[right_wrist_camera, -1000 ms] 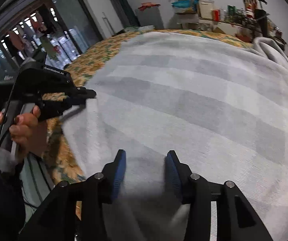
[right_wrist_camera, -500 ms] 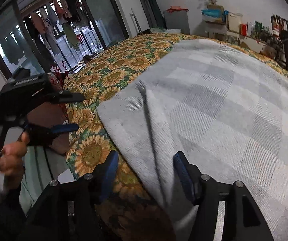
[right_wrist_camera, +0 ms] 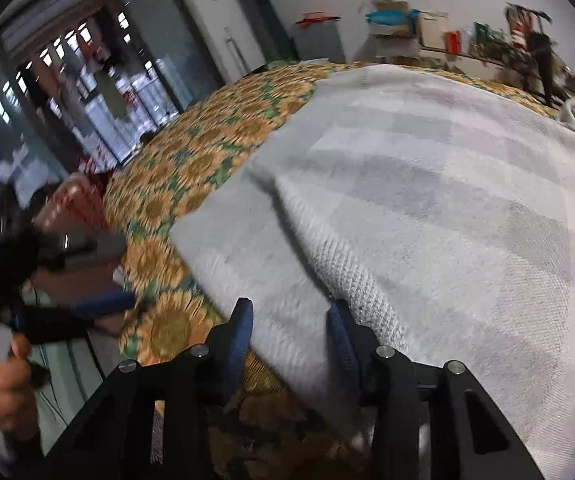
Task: Fold clothes
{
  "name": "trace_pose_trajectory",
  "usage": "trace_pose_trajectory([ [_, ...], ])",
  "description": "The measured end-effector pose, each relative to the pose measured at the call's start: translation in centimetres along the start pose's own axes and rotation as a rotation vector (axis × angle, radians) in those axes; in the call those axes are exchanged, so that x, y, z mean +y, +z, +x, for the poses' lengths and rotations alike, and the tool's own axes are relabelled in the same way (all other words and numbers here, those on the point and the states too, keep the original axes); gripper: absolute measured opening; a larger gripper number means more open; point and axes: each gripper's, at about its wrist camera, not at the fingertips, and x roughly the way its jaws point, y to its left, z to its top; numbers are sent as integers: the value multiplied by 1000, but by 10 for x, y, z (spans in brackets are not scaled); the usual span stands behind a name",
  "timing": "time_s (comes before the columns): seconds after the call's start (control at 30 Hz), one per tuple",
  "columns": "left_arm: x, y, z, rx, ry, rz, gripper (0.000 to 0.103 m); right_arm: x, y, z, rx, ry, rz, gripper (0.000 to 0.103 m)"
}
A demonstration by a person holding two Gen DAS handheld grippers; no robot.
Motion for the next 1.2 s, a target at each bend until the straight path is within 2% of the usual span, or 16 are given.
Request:
trace_pose_trajectory([
  [0.13, -17, 0, 16, 15, 16, 48, 67, -11, 7, 0, -18, -61, 13, 43],
  [0.37, -47, -3, 52, 69, 47, 142, 67, -13, -5, -24, -28, -61, -21, 45],
  [0.43, -56, -6, 65, 97, 60, 174, 67, -16, -17, -37, -7, -91, -43, 50],
  [0.5, -65, -9, 78, 120, 74, 206, 67, -24, -34, -50, 20, -157, -37, 56],
  [0.57, -71, -12, 79, 107, 90, 237, 70, -40, -51, -65, 42, -231, 10, 57],
  [0.63, -72, -13, 81, 96, 104, 242, 72, -59, -68, -83, 51, -267, 110, 64],
  [0.8, -75, -21, 77, 72, 124, 266, 72, -92, -101, -113, 19, -252, 376, 66],
  [0.87, -75, -31, 73, 91, 82, 291, 72, -93, -107, -120, 1, -246, 411, 66],
  [0.97, -76, -45, 64, 132, -23, 321, 72, -93, -107, -126, -17, -280, 421, 65],
  [1.07, -82, -62, 52, 143, -128, 366, 72, -96, -107, -148, -82, -326, 445, 64],
  [1.2, -108, -96, 53, 206, -228, 471, 72, -119, -115, -202, -197, -461, 529, 64],
])
